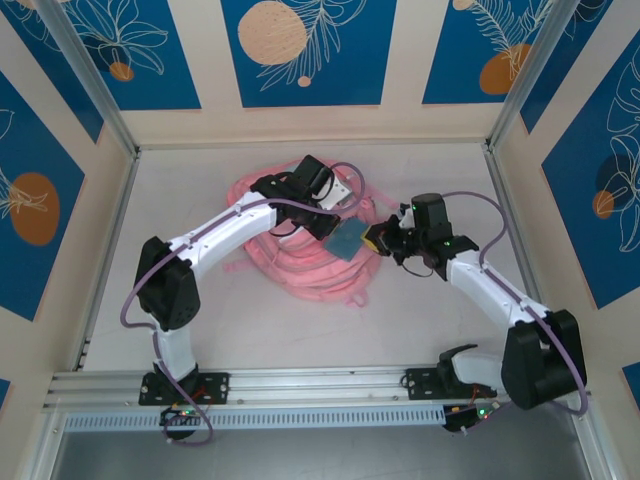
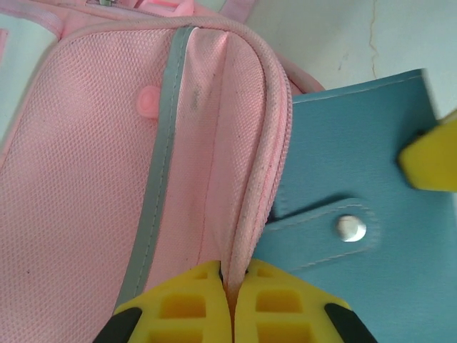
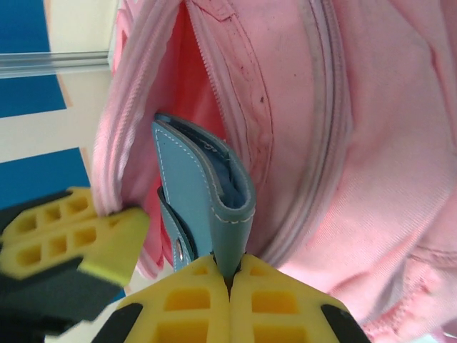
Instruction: Pack the student bag
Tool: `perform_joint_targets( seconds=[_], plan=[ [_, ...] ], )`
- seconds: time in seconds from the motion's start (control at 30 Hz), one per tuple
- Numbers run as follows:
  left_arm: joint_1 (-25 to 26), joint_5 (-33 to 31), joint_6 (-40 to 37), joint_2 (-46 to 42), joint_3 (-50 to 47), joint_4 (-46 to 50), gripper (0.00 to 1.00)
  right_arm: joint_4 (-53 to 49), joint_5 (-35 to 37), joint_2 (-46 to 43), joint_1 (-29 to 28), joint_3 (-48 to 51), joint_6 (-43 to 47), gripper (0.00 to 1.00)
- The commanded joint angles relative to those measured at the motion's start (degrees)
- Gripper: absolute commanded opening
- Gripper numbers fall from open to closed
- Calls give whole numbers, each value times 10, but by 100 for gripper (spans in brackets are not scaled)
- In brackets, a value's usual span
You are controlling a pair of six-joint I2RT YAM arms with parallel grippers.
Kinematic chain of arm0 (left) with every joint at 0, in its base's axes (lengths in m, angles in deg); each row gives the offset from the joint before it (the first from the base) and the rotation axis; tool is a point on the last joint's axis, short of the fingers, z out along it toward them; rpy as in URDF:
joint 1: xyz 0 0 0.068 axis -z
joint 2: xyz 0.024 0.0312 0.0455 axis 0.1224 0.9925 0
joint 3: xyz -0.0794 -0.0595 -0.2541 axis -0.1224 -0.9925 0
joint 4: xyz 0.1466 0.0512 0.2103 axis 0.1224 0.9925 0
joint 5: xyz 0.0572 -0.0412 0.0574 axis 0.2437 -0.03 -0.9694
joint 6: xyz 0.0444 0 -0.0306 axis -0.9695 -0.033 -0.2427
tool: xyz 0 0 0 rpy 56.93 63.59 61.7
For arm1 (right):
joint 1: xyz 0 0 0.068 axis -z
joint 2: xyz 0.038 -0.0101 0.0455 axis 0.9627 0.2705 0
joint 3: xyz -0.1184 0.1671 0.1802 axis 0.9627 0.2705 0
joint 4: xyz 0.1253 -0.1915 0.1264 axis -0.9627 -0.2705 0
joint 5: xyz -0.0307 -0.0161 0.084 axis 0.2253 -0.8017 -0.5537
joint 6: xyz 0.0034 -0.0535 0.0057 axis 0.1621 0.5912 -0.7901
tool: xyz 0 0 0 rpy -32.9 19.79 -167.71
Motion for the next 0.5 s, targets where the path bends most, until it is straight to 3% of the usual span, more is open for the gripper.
perform_joint_targets(
  seconds=[0.0, 0.13, 0.33, 0.37, 0.47],
  plan=[
    [13, 36, 17, -44, 28, -44, 4, -8, 27, 38, -21, -53, -25, 0],
    [12, 25, 32, -49, 26, -52, 4, 28, 48, 87, -37, -73, -60, 0],
    [9, -9, 57, -45, 31, -58, 4, 177, 41, 154, -49, -68, -132, 0],
    [7, -12, 58, -47, 32, -56, 4, 199, 27, 167, -49, -67, -142, 2],
    [1, -15, 51, -54, 33, -53, 5, 232, -13, 183, -51, -73, -149, 22]
  ],
)
